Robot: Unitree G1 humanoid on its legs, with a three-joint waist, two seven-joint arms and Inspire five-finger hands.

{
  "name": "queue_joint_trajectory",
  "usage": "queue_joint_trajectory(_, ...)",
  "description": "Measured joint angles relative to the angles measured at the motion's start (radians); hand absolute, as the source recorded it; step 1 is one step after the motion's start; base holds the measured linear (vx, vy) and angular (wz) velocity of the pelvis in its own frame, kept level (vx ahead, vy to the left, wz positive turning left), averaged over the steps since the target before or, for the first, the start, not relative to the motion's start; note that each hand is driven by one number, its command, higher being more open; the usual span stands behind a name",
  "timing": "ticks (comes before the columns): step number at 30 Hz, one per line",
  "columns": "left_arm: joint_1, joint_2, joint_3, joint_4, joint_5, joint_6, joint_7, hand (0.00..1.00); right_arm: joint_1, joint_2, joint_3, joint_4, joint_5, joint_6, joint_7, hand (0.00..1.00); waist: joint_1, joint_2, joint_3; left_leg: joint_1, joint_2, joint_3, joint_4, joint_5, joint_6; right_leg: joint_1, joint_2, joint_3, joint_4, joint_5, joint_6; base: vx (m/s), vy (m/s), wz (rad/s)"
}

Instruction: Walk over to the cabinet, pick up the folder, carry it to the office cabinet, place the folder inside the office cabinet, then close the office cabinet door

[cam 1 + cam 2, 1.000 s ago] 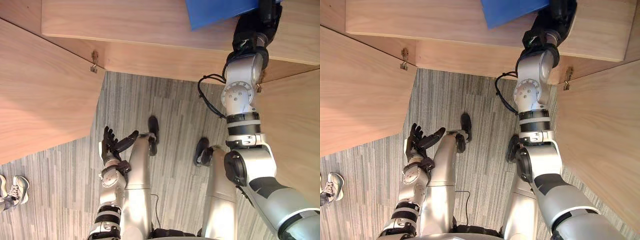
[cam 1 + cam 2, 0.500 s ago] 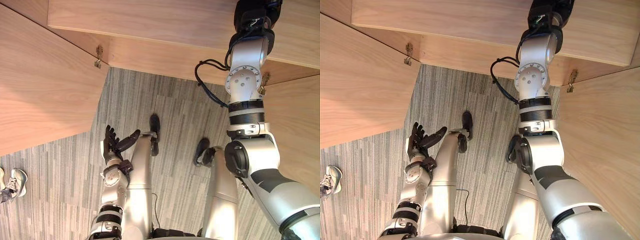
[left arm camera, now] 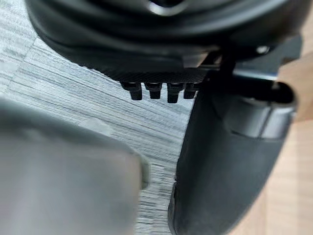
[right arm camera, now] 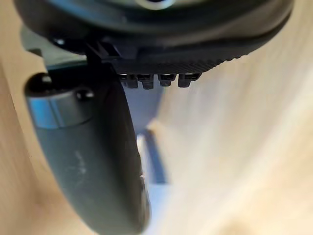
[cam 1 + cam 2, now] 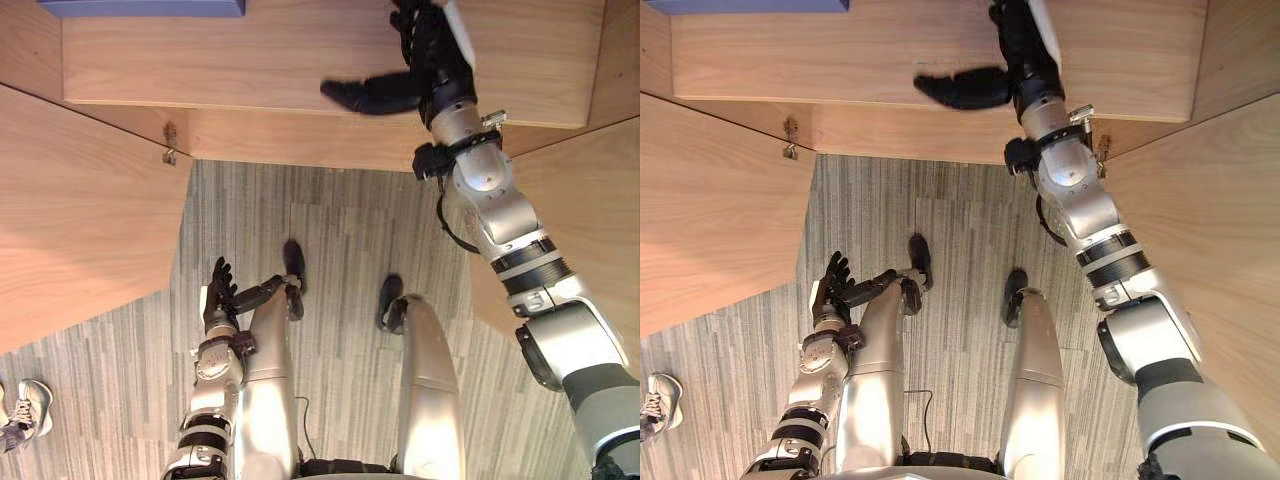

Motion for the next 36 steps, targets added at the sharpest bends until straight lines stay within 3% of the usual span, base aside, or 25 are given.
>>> queue_joint_trajectory(4, 0.0, 0.0, -0.002, 0.026, 0.0, 0.001, -0.001, 1.0, -0.006, -0.013, 0.003, 0.052, -0.167, 0.022, 0.003, 0.0, 0.004, -0.004, -0.002, 0.035, 0.001, 0.019, -0.028, 0.001, 0.003, 0.035, -0.003, 0.002, -0.036, 0.009, 0.004, 0.02, -0.009, -0.01)
queue_joint_trajectory(7, 0.0, 0.004, -0.002, 0.04, 0.0, 0.001, -0.002, 1.0, -0.015, -0.023, 0.005, 0.076, -0.162, 0.025, 0.027, 0.0, 0.004, -0.013, -0.007, 0.049, -0.001, 0.025, -0.039, 0.0, 0.004, 0.048, -0.006, 0.001, -0.048, 0.009, 0.004, 0.02, -0.017, 0.01)
queue_joint_trajectory(16, -0.01, 0.02, -0.02, 0.076, -0.001, 0.002, -0.028, 1.0, -0.017, 0.023, -0.018, 0.159, 0.153, 0.058, 0.103, 0.0, 0.003, -0.024, -0.013, 0.072, 0.0, 0.042, -0.055, -0.003, 0.008, 0.074, -0.008, 0.0, -0.074, 0.01, 0.005, 0.01, -0.036, 0.0)
queue_joint_trajectory(19, -0.02, 0.019, -0.019, 0.088, -0.003, 0.004, -0.028, 1.0, -0.005, 0.096, -0.077, 0.168, 0.208, 0.072, 0.07, 0.0, 0.003, -0.025, -0.014, 0.074, 0.006, 0.044, -0.057, -0.004, 0.009, 0.078, -0.002, 0.001, -0.087, 0.017, 0.007, -0.01, -0.04, -0.07)
queue_joint_trajectory(26, -0.033, 0.003, 0.021, 0.101, -0.024, 0.012, -0.011, 1.0, -0.06, 0.25, -0.222, 0.245, 0.181, 0.103, -0.061, 0.0, 0.004, -0.024, -0.014, 0.073, 0.012, 0.047, -0.058, -0.005, 0.011, 0.076, 0.005, 0.006, -0.1, 0.028, 0.007, -0.02, -0.036, -0.05)
queue_joint_trajectory(31, -0.046, -0.002, 0.024, 0.102, -0.031, 0.013, 0.022, 1.0, -0.167, 0.286, -0.313, 0.331, 0.167, 0.128, -0.158, 0.0, 0.01, -0.023, -0.015, 0.058, 0.009, 0.045, -0.06, -0.002, 0.014, 0.063, 0.003, 0.004, -0.098, 0.03, 0.006, -0.01, -0.037, 0.02)
queue_joint_trajectory(36, -0.047, -0.018, 0.023, 0.077, -0.056, 0.006, 0.043, 1.0, -0.183, 0.297, -0.347, 0.349, 0.221, 0.132, -0.191, 0.0, 0.004, -0.022, -0.015, 0.058, -0.007, 0.041, -0.07, 0.01, 0.02, 0.062, -0.012, -0.003, -0.09, 0.03, 0.006, -0.01, -0.034, 0.09)
